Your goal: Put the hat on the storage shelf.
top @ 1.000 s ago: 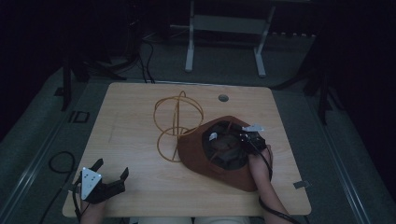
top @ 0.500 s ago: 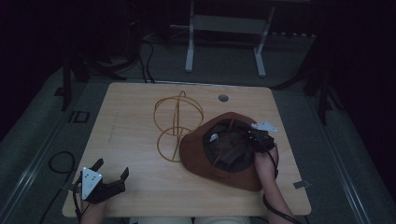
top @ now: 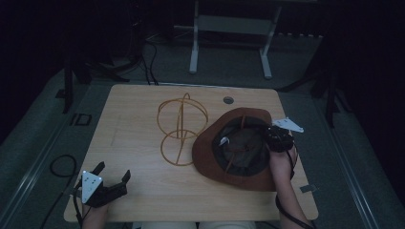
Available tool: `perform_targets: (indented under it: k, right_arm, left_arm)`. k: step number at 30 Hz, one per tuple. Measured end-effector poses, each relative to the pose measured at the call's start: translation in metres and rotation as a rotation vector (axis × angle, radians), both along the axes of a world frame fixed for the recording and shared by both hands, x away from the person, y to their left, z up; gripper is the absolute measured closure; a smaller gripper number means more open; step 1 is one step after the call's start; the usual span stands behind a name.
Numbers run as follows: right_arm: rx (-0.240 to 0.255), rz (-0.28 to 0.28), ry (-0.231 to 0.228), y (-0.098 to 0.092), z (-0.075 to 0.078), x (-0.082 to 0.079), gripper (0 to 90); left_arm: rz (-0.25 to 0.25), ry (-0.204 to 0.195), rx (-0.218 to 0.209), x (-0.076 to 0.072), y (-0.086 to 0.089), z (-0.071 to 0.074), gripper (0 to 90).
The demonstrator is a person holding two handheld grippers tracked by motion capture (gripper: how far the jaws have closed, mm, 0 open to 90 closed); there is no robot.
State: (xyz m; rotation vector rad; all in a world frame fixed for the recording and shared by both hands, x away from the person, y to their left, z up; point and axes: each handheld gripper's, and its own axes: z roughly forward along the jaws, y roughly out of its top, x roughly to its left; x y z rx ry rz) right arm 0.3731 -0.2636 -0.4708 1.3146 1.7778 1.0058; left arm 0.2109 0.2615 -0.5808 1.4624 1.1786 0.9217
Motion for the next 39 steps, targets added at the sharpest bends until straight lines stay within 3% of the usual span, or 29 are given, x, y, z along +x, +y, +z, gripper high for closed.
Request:
perform_targets:
  k: [4, 12, 15, 18, 20, 21, 25, 28, 32, 39]
  right_arm:
    - [0.055, 0.004, -0.023, -0.007, 0.014, -0.005, 84.7]
    - [0.076, 0.008, -0.054, -0.015, 0.031, -0.011, 84.7]
    - [0.081, 0.01, -0.063, -0.018, 0.036, -0.014, 84.7]
    - [0.091, 0.01, -0.071, -0.021, 0.04, -0.018, 84.7]
    - [0.094, 0.01, -0.074, -0.022, 0.042, -0.02, 84.7]
    - [0.097, 0.01, -0.073, -0.023, 0.043, -0.021, 84.7]
    - [0.102, 0.013, -0.08, -0.026, 0.047, -0.025, 84.7]
    - [0.104, 0.015, -0.077, -0.027, 0.047, -0.025, 84.7]
    - [0.117, 0.02, -0.077, -0.029, 0.049, -0.026, 84.7]
    - [0.119, 0.027, -0.081, -0.029, 0.052, -0.028, 84.7]
  left_arm:
    - [-0.004, 0.009, 0.017, 0.003, -0.001, 0.001, 4.2]
    - [-0.042, 0.058, 0.07, 0.0, -0.015, 0.012, 4.1]
    - [-0.058, 0.042, 0.043, -0.002, -0.02, 0.024, 4.1]
    - [-0.071, 0.046, -0.018, -0.002, -0.025, 0.042, 4.1]
    - [-0.116, 0.063, -0.043, -0.001, -0.028, 0.054, 4.3]
    - [-0.143, 0.048, -0.044, -0.001, -0.031, 0.06, 4.2]
    - [-0.193, 0.016, 0.016, 0.001, -0.045, 0.082, 4.3]
    - [-0.232, 0.025, 0.01, 0.006, -0.055, 0.097, 5.2]
    - [-0.274, 0.007, 0.005, 0.01, -0.063, 0.112, 5.2]
    - [-0.311, -0.032, 0.068, 0.021, -0.083, 0.141, 5.2]
